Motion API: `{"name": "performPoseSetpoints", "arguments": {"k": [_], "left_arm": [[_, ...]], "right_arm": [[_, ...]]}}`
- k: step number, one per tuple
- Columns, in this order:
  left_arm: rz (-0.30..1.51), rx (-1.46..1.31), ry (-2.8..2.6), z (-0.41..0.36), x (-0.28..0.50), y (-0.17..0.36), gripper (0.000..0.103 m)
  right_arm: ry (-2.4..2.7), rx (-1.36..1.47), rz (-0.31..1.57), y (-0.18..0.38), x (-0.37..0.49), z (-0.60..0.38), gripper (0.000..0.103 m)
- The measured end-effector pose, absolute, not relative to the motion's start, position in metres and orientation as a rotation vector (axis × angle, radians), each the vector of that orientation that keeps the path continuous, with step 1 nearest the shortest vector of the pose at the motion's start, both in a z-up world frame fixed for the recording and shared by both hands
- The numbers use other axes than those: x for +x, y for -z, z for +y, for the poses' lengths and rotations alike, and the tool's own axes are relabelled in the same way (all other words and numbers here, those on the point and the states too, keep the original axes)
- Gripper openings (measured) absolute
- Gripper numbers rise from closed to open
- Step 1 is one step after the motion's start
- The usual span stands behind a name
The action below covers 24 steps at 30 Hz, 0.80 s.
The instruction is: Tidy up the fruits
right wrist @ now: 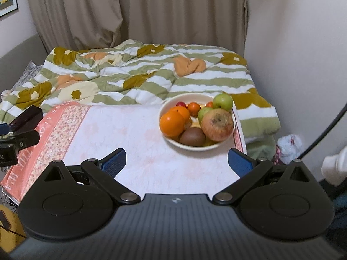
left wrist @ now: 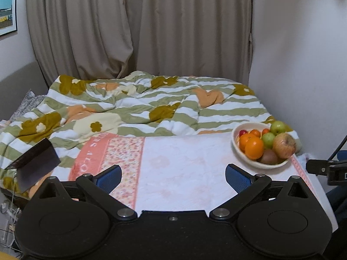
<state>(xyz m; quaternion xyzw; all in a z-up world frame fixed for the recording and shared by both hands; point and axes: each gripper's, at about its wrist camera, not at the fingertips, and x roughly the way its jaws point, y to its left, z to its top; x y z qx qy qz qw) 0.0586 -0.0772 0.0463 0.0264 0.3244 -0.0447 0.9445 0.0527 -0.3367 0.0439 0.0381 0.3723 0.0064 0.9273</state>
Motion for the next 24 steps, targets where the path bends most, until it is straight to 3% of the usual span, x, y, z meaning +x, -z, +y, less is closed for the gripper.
{"name": "performPoseSetpoints", "arguments": {"k": [24], "left_arm": [[0.68, 0.053, 0.1, -0.066, 0.051, -0.039, 0.103]], "right_arm": [[0.005, 0.074, 0.788, -0.037, 0.043, -0.321, 0.103]]}}
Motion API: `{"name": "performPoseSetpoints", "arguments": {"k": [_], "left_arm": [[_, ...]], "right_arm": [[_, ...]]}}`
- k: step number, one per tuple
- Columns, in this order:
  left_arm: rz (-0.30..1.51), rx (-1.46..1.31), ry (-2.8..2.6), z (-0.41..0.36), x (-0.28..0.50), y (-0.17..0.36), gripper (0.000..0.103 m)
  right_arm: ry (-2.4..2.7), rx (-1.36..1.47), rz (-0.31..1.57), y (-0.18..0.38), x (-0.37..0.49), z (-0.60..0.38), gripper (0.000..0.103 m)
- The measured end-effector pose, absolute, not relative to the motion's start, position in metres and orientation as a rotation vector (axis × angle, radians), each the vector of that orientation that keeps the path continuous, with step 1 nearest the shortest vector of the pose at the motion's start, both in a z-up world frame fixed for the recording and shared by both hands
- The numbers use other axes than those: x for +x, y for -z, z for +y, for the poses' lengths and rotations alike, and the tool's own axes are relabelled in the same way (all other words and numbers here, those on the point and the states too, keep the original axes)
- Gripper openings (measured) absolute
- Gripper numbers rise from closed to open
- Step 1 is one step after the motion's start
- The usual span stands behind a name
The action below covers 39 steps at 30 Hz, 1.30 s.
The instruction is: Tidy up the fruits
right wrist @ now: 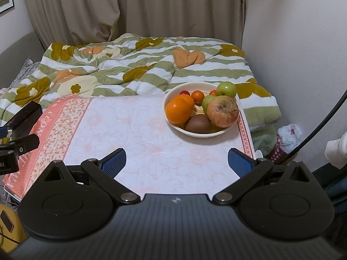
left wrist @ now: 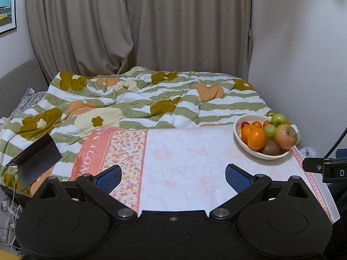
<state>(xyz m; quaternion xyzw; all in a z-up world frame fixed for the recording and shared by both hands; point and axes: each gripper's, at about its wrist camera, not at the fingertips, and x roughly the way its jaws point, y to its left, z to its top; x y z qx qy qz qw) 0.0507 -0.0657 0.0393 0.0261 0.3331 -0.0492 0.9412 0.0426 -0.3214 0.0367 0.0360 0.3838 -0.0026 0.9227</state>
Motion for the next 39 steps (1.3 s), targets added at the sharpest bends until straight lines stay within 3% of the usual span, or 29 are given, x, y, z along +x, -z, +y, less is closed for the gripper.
{"name": "performPoseSetpoints", "arguments": {"k": [39], "left_arm": [[0.656, 0.047, 0.103, -0.0643, 0.0415, -0.0387, 0.103]], "right_arm": [[0.011, 0.081, 0.791, -0.0366, 0.0477, -0.3197, 0.103]]}}
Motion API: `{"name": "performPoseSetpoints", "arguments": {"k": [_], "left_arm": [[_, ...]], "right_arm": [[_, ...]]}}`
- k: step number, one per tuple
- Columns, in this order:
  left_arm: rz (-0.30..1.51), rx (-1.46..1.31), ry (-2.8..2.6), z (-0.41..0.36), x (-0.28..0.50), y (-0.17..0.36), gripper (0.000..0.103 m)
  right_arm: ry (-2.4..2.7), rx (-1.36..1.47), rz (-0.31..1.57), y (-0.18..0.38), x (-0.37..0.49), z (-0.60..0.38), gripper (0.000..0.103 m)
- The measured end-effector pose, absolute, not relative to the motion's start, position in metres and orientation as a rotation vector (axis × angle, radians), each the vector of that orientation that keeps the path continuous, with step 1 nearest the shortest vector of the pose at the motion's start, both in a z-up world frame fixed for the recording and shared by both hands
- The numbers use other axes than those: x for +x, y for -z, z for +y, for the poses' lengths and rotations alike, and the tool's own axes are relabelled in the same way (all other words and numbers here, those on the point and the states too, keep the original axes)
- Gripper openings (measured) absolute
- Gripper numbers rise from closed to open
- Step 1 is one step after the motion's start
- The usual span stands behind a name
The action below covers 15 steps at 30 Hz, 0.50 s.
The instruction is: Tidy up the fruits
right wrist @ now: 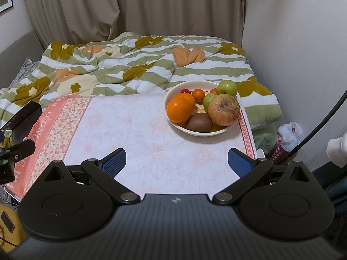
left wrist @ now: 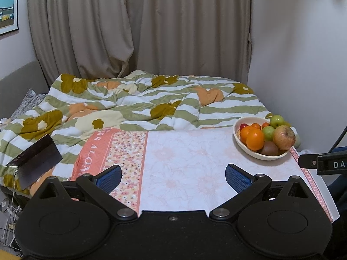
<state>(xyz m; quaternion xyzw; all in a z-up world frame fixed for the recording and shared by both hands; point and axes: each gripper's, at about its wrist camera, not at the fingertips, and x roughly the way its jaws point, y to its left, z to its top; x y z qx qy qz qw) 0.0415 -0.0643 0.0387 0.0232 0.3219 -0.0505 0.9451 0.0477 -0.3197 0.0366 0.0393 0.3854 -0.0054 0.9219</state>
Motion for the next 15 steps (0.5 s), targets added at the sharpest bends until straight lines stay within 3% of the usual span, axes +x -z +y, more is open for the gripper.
{"name": "performPoseSetpoints", "arguments": {"k": [15], "left_arm": [[0.67, 0.057, 0.098, -0.07, 0.0422, -0.0354, 0.103]], "right_arm": [[0.001, 0.084, 0.803, -0.0295, 0.0484, -0.3192, 0.103]]}}
